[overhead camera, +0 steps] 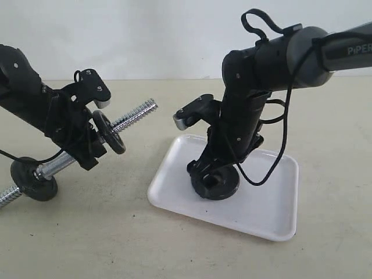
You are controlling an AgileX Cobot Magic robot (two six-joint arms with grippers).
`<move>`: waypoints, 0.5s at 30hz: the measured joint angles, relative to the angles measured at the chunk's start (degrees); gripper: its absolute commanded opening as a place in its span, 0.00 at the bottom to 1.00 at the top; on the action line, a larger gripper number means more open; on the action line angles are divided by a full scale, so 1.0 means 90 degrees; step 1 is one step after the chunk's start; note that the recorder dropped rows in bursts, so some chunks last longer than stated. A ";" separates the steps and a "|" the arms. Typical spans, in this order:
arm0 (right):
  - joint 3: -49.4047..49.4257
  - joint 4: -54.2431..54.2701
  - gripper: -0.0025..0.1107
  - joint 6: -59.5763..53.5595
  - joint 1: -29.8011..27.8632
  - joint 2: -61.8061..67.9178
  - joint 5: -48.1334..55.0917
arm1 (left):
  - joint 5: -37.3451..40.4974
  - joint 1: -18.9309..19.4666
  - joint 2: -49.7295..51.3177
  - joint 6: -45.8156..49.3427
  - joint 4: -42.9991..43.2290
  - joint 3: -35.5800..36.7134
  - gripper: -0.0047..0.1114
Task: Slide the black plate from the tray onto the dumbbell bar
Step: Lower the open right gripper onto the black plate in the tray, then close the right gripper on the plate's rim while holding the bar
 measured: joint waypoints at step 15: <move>0.0000 0.0532 0.95 -0.0358 0.0000 0.0000 -0.0457 | 0.0025 0.0000 0.0000 0.0026 0.0000 0.0000 0.08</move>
